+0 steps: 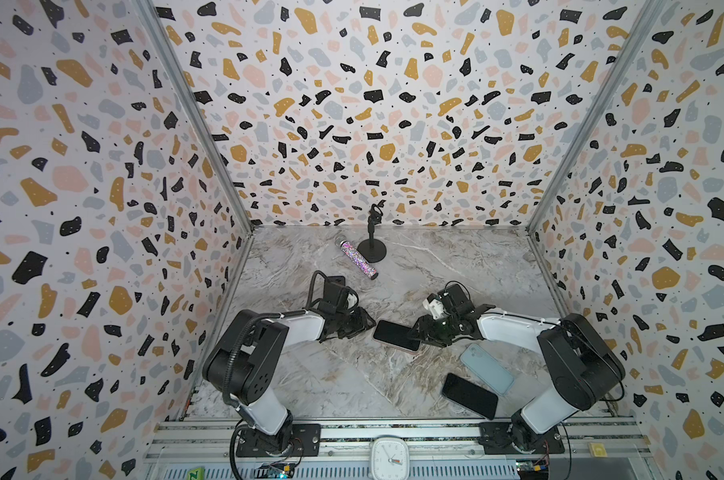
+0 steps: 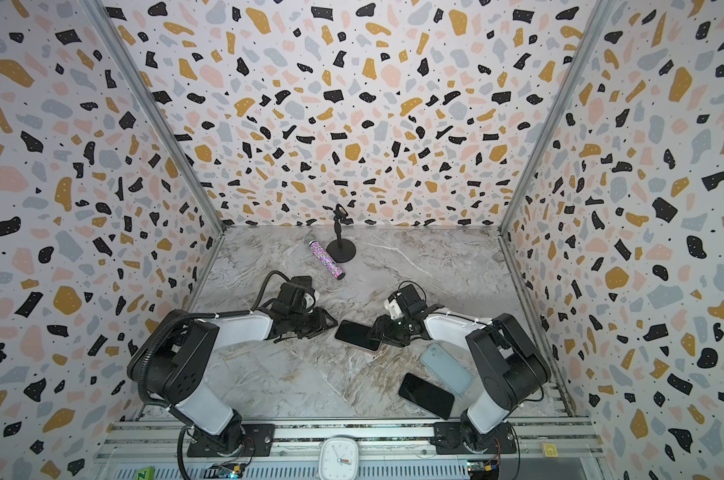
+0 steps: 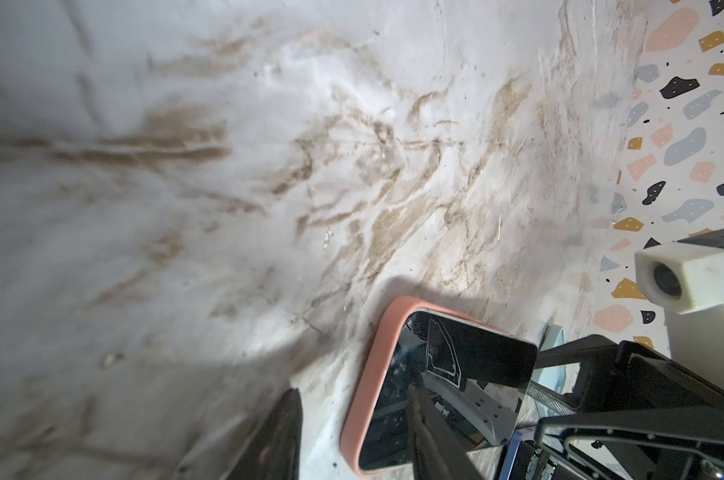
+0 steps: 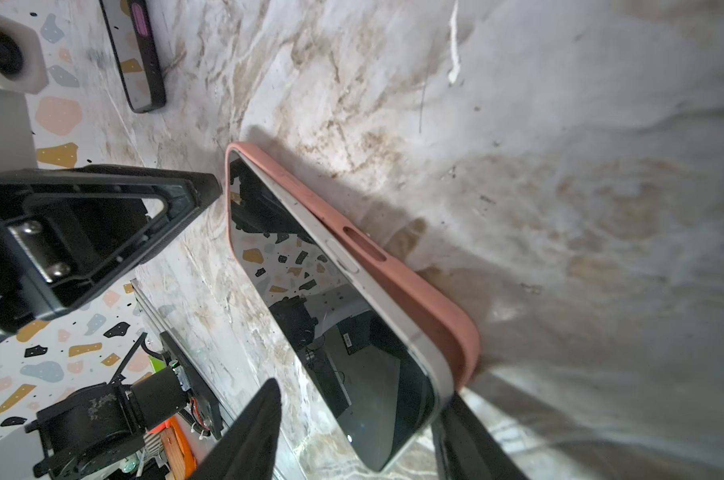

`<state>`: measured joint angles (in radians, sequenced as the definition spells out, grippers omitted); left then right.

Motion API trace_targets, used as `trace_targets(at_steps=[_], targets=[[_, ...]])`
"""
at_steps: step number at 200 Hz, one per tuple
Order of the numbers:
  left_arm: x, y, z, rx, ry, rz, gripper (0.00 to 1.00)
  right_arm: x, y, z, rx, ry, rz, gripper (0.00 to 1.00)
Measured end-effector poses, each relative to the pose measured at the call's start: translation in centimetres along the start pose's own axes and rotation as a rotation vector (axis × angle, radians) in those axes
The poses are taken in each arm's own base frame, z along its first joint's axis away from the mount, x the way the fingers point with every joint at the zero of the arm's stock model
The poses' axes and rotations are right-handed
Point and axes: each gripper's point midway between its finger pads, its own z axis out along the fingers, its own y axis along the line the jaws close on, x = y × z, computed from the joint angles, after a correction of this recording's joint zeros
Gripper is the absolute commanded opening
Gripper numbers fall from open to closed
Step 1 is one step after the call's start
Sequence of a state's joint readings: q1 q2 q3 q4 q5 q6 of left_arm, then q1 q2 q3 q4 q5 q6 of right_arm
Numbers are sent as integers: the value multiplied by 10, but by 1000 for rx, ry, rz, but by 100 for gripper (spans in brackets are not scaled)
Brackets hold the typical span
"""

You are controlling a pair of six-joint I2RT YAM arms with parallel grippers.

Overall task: Put the phone into the phone case
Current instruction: 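Open the right gripper and lift it off the cased phone while left holds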

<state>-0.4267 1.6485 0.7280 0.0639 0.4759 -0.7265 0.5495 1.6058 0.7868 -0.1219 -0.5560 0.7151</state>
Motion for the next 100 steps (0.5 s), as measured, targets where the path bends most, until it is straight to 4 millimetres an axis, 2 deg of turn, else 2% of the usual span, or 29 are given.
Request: trace_targets(at_steps=[47, 100], targets=[[0, 0, -5, -2, -15, 7, 47, 6, -5, -8, 23, 15, -41, 64], [19, -3, -9, 3, 4, 12, 49, -2, -19, -17, 24, -2, -68, 64]])
